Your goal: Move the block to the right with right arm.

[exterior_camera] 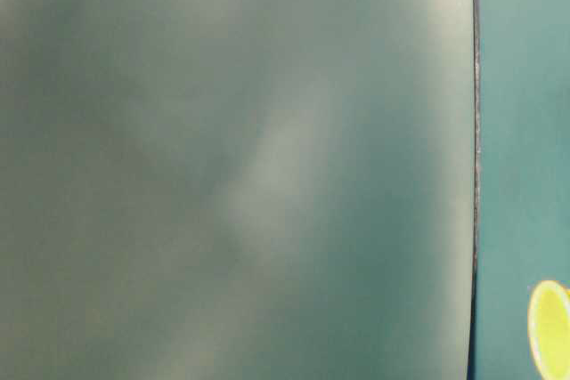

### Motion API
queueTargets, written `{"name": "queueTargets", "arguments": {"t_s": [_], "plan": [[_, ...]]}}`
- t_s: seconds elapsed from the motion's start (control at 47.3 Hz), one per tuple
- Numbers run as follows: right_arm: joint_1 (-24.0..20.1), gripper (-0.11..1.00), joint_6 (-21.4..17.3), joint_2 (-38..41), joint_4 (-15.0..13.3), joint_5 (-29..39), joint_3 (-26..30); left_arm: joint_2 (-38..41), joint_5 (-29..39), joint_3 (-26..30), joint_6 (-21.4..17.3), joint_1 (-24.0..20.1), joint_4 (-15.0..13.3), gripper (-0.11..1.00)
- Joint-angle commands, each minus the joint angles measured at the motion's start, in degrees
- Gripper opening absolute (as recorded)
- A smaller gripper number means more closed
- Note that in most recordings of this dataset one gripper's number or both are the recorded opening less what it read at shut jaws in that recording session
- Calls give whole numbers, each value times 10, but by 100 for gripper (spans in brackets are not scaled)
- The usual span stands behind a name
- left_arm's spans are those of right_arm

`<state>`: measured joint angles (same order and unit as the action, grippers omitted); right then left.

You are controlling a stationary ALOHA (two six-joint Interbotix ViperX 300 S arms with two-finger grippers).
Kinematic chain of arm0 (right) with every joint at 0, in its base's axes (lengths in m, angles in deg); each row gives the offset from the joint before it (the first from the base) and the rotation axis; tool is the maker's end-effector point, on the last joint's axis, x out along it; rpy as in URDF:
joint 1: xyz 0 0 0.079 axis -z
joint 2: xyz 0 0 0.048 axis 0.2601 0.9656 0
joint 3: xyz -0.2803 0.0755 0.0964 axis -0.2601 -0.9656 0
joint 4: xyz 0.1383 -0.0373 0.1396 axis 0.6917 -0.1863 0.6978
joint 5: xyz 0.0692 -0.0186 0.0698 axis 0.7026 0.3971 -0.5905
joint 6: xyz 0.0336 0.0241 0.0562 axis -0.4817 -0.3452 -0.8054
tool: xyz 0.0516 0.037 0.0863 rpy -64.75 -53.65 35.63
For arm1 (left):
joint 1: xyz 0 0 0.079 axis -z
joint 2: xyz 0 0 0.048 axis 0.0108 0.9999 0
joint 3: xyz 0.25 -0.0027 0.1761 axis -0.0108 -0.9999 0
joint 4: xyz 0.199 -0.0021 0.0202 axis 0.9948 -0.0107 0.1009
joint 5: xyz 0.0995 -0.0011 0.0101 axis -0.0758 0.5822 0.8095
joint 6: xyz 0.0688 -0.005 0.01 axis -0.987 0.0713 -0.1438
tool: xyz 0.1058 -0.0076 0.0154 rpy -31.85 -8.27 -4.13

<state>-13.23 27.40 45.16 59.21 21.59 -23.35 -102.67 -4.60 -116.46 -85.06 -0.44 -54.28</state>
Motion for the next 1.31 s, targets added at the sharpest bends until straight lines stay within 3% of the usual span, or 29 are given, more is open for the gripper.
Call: {"name": "queueTargets", "arguments": {"t_s": [0.0,0.444,0.486,0.655,0.739,1.056,1.289], "plan": [[4,0,-2,4,2,-13,17,4,-4,15,1,1,1,0],[18,1,-13,75,13,-11,42,5,-3,14,1,1,1,0],[18,6,-18,87,13,-8,47,4,-3,14,1,1,1,0],[32,46,-31,142,13,32,76,4,0,14,1,1,2,0],[36,57,-31,176,12,68,98,5,1,14,2,1,1,0],[35,61,-24,292,-24,204,177,5,4,14,7,1,2,0],[28,64,-24,341,-43,214,192,4,9,14,8,1,1,0]]}}
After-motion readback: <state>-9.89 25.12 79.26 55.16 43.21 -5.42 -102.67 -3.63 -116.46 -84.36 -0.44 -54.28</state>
